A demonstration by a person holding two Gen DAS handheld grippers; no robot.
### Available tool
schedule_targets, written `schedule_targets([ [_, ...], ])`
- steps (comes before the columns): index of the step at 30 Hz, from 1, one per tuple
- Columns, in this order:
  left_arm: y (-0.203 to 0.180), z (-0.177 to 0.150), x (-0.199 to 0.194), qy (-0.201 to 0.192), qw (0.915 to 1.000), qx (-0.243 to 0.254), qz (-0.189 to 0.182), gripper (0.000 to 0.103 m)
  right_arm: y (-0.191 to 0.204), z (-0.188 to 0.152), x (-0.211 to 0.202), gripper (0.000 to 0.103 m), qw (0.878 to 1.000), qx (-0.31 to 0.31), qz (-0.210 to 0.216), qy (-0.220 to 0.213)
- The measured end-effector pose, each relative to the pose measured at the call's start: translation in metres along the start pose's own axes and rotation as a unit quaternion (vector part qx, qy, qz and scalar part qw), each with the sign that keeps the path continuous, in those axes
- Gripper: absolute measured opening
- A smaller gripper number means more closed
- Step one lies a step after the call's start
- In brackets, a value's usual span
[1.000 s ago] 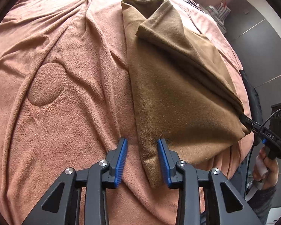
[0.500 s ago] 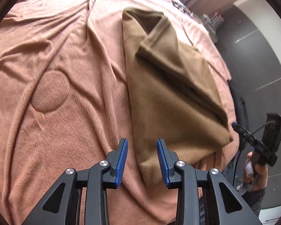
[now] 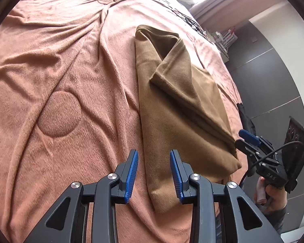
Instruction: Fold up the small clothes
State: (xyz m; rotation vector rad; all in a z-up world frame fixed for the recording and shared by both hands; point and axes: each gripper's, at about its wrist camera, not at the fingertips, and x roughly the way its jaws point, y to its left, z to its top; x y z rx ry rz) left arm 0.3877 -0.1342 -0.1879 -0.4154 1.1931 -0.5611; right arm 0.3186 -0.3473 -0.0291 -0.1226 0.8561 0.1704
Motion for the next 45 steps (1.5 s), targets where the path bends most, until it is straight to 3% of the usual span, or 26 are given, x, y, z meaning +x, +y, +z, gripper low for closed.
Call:
schedule_targets([
  [3,0.008,0.003,0.001,0.000,0.9998,-0.016,-0.014,0.034,0.014,0.015,0.022,0.053,0.999,-0.030,-0.004,0.022],
  [8,0.020,0.005,-0.002,0.000,0.9996,-0.026,-0.012,0.034,0.038,0.037,0.046,0.053,0.997,-0.079,-0.012,0.023],
  [11,0.021,0.008,-0.004,-0.003,0.9996,-0.025,-0.013,0.034,0.047,0.044,0.062,0.045,0.995,-0.089,-0.022,0.034],
  [20,0.020,0.014,-0.004,-0.007,0.9995,-0.027,-0.014,0.034,0.067,0.061,0.107,0.045,0.989,-0.134,-0.028,0.063],
  [22,0.020,0.015,-0.004,-0.006,0.9995,-0.028,-0.012,0.034,0.066,0.062,0.117,0.038,0.988,-0.134,-0.028,0.068],
  [26,0.019,0.019,-0.002,-0.006,0.9995,-0.029,-0.007,0.034,0.055,0.070,0.114,0.009,0.993,-0.109,-0.011,0.052],
  [36,0.005,0.036,0.002,-0.010,0.9997,-0.021,-0.006,0.034,-0.015,0.083,0.076,0.008,1.000,-0.005,0.029,-0.004],
  [45,-0.004,0.049,0.014,-0.004,0.9999,-0.014,0.005,0.034,-0.086,0.076,0.076,0.008,0.995,0.094,0.036,-0.012],
])
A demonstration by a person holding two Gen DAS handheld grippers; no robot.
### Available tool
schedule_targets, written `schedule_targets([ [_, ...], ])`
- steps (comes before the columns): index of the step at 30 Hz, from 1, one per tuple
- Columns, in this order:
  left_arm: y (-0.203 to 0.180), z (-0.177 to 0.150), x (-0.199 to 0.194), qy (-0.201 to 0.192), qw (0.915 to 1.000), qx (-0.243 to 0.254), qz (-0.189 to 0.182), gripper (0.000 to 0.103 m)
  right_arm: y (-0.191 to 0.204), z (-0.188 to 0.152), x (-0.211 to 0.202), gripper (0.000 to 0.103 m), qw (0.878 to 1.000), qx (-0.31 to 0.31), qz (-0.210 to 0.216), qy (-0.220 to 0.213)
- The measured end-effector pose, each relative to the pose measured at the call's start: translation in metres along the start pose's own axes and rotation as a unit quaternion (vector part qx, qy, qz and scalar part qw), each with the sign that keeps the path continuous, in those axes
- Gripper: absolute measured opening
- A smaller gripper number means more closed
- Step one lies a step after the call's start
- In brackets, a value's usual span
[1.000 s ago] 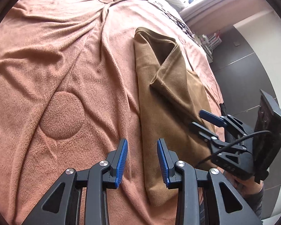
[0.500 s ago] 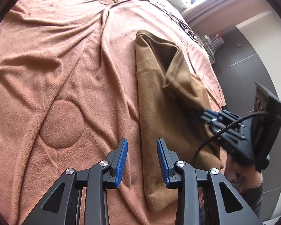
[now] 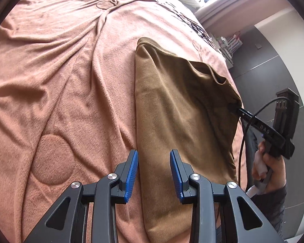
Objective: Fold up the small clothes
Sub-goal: 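Pinch the folded edge again with the right tool and release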
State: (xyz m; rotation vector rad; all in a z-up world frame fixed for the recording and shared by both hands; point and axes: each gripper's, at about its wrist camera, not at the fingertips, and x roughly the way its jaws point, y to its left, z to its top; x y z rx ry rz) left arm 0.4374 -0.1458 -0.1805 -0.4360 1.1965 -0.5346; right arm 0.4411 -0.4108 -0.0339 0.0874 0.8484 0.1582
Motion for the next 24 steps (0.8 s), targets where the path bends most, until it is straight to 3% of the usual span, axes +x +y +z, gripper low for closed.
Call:
schedule_targets([
  [12,0.002,0.012,0.019,0.013,0.9998,-0.001,0.012,0.034,-0.070,-0.006,0.019,0.008,0.993,0.119,0.017,0.012],
  [17,0.004,0.015,0.024,0.016,0.9997,-0.002,0.016,0.034,-0.087,-0.006,0.019,0.009,0.985,0.151,0.080,0.015],
  [19,0.004,0.014,0.026,0.017,0.9997,-0.004,0.017,0.034,-0.091,-0.005,0.017,0.020,0.981,0.161,0.108,0.012],
  [21,0.004,0.015,0.028,0.019,0.9996,-0.005,0.017,0.034,-0.093,-0.004,0.017,0.058,0.979,0.164,0.118,0.008],
  [24,0.004,0.015,0.029,0.021,0.9996,-0.005,0.019,0.034,-0.099,-0.002,0.020,0.059,0.976,0.172,0.132,0.005],
])
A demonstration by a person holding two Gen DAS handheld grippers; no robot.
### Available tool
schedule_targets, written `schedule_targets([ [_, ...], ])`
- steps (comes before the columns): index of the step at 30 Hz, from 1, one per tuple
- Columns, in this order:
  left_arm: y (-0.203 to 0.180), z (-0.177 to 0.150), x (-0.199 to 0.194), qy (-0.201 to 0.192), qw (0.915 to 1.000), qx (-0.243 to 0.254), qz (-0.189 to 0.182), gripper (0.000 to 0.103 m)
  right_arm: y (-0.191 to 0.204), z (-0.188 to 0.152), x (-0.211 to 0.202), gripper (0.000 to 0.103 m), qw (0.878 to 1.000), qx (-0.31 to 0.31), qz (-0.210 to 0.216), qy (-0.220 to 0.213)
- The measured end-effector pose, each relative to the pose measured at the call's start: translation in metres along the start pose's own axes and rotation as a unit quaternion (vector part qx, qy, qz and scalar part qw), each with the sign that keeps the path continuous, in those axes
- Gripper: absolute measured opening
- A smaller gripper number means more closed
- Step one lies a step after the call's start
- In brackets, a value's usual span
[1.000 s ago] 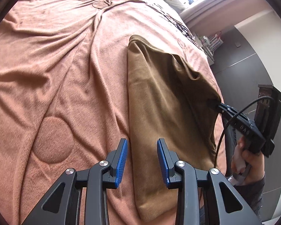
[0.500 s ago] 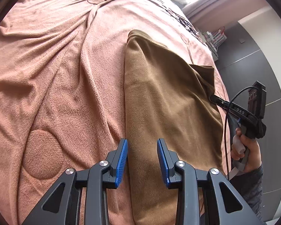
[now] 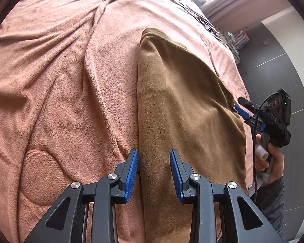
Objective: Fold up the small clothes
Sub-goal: 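Pinch the folded edge again with the right tool and release, then hold both tools open over the folded shirt and press it flat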
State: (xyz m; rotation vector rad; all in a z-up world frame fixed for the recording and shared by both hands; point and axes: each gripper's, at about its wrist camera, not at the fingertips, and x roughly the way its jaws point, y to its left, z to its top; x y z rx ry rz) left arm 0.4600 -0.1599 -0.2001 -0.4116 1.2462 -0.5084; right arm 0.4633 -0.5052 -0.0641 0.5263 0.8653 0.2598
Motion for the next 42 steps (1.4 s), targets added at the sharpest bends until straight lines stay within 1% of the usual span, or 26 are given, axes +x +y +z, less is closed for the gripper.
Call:
schedule_targets([
  [5,-0.003,0.003,0.003,0.002,1.0000,0.004,0.008,0.034,-0.006,0.004,0.011,0.059,1.000,0.005,0.017,0.004],
  [6,-0.004,0.005,0.004,0.001,0.9999,0.004,0.010,0.034,-0.007,0.006,0.014,0.057,1.000,0.003,0.019,0.004],
  [7,-0.004,0.005,0.005,0.001,0.9999,0.005,0.012,0.034,-0.008,0.008,0.017,0.054,1.000,0.000,0.019,0.006],
  [9,-0.005,0.007,0.009,0.000,0.9998,0.008,0.019,0.034,-0.010,0.012,0.022,0.032,1.000,-0.005,0.009,0.013],
  [10,-0.004,0.008,0.011,0.001,0.9998,0.007,0.020,0.034,-0.009,0.014,0.023,0.028,1.000,-0.008,0.004,0.015],
  [11,-0.005,0.007,0.013,0.001,0.9998,0.005,0.020,0.034,-0.004,0.014,0.025,0.018,1.000,-0.015,-0.001,0.016],
  [12,-0.005,0.007,0.013,-0.001,0.9998,0.004,0.021,0.034,-0.001,0.015,0.024,0.012,0.999,-0.029,-0.010,0.015],
  [15,-0.009,0.005,0.012,-0.003,0.9996,0.010,0.025,0.034,0.009,0.016,0.014,0.009,0.998,-0.050,-0.032,0.001],
  [19,-0.014,0.003,0.012,0.000,0.9994,0.018,0.030,0.034,0.013,0.013,0.002,0.008,0.996,-0.057,-0.064,-0.010],
  [24,-0.016,0.000,0.012,-0.001,0.9995,0.016,0.028,0.034,0.013,0.008,0.009,0.008,0.993,-0.050,-0.105,-0.003],
  [28,-0.010,-0.002,0.009,0.000,0.9996,0.012,0.025,0.034,0.028,0.008,0.015,0.008,0.991,-0.057,-0.117,-0.008],
  [31,-0.007,-0.006,0.007,0.001,0.9997,0.009,0.022,0.034,0.028,0.009,0.014,0.008,0.993,-0.048,-0.112,-0.009],
  [35,-0.006,-0.013,0.005,-0.001,0.9997,0.008,0.022,0.034,0.022,0.009,0.014,0.014,0.995,-0.029,-0.100,0.010],
  [37,-0.005,-0.017,0.003,-0.005,0.9997,0.006,0.023,0.034,0.024,0.006,0.007,0.015,0.996,-0.032,-0.087,0.010],
  [38,-0.005,-0.018,0.003,-0.006,0.9997,0.005,0.023,0.034,0.025,0.003,0.002,0.019,0.997,-0.032,-0.076,0.010],
  [39,-0.005,-0.020,0.002,-0.007,0.9997,0.004,0.024,0.034,0.025,0.001,-0.001,0.028,0.997,-0.031,-0.070,0.011],
  [40,-0.006,-0.022,0.001,-0.007,0.9997,0.003,0.024,0.034,0.025,-0.004,-0.006,0.031,0.998,-0.030,-0.061,0.011],
  [41,-0.006,-0.025,0.000,-0.007,0.9997,0.003,0.024,0.034,0.025,-0.009,-0.010,0.038,0.998,-0.030,-0.050,0.013],
  [42,-0.007,-0.028,0.000,-0.006,0.9997,0.002,0.023,0.034,0.025,-0.013,-0.013,0.042,0.998,-0.031,-0.045,0.014],
])
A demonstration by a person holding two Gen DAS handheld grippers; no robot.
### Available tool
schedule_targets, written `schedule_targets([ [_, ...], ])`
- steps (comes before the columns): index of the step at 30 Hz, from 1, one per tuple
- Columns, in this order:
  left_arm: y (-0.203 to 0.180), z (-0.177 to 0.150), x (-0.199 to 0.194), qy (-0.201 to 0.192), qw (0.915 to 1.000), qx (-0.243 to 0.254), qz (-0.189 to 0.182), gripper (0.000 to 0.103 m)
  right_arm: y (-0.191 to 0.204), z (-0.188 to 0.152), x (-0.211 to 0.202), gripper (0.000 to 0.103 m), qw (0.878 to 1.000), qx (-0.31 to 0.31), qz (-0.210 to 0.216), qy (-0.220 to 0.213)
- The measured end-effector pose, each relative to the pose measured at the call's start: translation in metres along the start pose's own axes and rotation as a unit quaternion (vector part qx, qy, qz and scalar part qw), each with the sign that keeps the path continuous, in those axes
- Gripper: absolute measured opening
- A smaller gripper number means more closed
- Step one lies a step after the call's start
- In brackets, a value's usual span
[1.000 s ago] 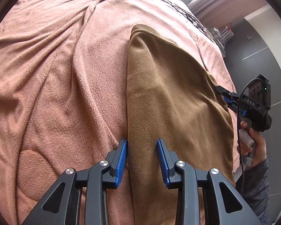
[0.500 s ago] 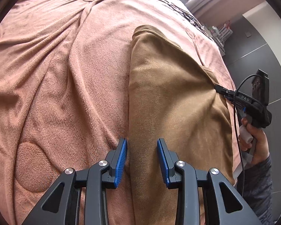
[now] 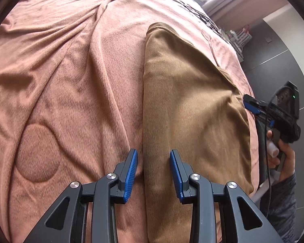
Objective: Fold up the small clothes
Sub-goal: 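Hold both tools open over the folded shirt and press it flat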
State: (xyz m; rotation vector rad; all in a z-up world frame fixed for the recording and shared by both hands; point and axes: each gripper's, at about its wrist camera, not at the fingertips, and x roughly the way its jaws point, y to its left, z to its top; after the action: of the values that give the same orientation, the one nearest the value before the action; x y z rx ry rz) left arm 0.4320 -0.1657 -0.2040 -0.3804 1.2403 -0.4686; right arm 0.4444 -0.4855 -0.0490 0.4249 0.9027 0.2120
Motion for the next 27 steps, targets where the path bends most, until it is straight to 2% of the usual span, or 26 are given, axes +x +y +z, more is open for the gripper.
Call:
schedule_targets([
  [5,-0.004,-0.017,0.001,0.005,1.0000,-0.003,-0.001,0.034,-0.009,-0.031,-0.015,0.043,1.000,0.001,0.013,0.009],
  [12,-0.007,-0.033,-0.001,0.002,0.9999,-0.009,-0.005,0.034,-0.015,-0.056,-0.032,0.043,1.000,0.008,0.014,0.011],
  [27,-0.012,-0.056,-0.005,0.002,0.9998,-0.019,-0.004,0.034,-0.003,-0.083,-0.046,0.040,1.000,0.004,0.021,0.000],
])
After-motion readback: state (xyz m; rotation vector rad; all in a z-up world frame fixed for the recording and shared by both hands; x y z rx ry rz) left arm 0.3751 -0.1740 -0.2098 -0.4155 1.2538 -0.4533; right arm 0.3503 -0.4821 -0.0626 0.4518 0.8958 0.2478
